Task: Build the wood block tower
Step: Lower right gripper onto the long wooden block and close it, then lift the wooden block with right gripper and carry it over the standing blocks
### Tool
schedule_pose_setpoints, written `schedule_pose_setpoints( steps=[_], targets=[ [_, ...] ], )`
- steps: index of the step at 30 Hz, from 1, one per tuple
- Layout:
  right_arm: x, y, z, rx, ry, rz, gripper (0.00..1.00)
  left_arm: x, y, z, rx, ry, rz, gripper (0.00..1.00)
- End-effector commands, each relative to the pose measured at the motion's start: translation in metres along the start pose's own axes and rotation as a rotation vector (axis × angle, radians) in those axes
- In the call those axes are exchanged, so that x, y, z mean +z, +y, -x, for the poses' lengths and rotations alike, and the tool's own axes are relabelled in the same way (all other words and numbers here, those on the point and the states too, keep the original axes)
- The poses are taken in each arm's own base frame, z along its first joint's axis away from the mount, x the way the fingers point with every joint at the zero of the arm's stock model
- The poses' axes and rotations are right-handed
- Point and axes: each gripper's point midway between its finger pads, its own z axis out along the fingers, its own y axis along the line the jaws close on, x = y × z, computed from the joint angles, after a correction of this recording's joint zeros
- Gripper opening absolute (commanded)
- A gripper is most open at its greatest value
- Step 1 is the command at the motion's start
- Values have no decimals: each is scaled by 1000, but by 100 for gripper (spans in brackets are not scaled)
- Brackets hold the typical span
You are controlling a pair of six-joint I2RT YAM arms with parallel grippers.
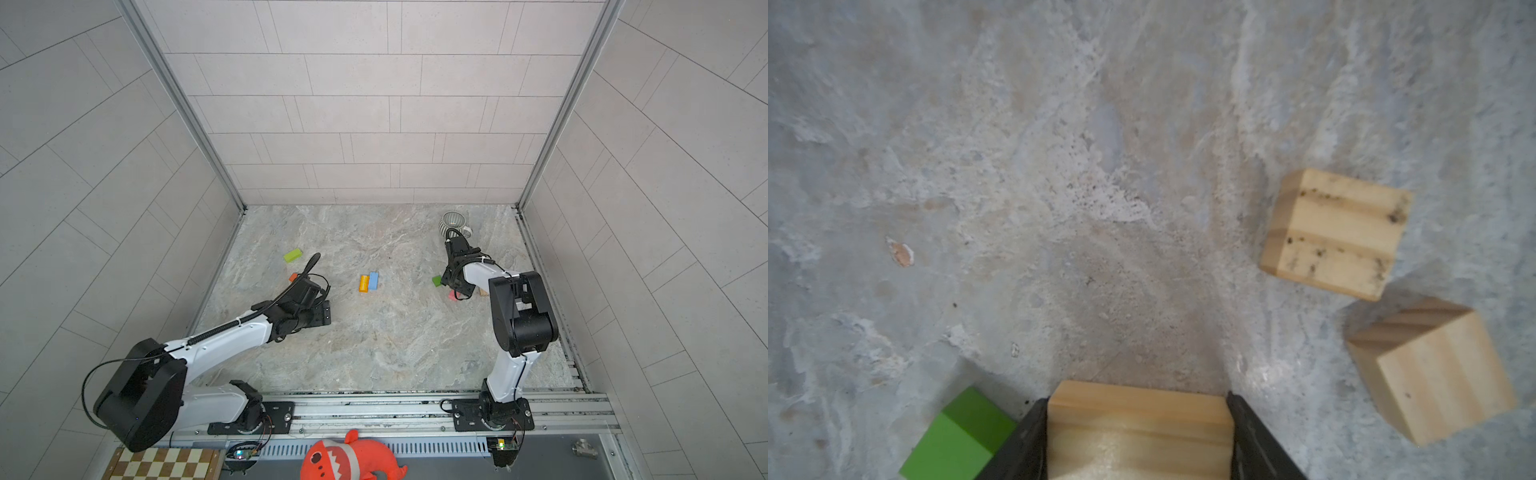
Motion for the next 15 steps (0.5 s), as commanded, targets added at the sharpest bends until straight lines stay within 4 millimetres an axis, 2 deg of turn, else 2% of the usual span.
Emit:
schedule_pose_setpoints(
  steps=[1, 8, 12, 15],
  targets=[
    [-14, -1, -1, -36, 8, 18, 39, -4, 2, 4, -1, -19, 10, 92],
    [-50, 19, -5, -199, 27, 81, 37, -5, 3, 6, 3, -25, 17, 92],
    [-70, 42, -10, -279, 25, 116, 37, -10, 3, 13, -16, -35, 27, 92],
    [-86, 68, -12, -326, -9, 145, 37, -13, 0, 22, -35, -54, 29, 92]
  ],
)
